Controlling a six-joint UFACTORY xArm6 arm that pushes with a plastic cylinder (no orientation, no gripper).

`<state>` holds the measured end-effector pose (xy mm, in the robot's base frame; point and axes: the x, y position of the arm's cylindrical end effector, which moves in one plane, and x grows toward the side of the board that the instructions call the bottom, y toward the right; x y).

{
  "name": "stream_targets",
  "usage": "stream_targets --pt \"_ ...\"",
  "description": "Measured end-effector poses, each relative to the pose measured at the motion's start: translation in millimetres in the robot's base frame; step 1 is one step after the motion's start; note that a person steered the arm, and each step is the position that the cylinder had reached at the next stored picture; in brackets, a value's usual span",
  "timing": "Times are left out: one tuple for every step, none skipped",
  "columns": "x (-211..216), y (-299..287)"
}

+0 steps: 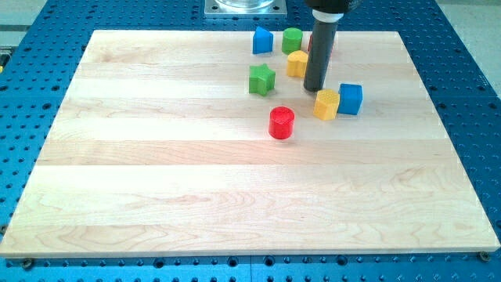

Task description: Place the blue cube and green star in a horizontal line

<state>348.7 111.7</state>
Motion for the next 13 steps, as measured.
stream_targets --pt "-16.5 35.7" --pt "-14.2 140.0" --pt "36.1 133.5" --pt "39.1 71.3" --pt "39.0 18.1" --pt "38.0 9.9" --pt "37.2 29.8" --pt "83.3 32.5" --pt "87.1 -20.9" --pt "48.6 -17.1" --pt "25.7 -12.9" --pt "15.2 6.8" --pt "-30.4 -13.0"
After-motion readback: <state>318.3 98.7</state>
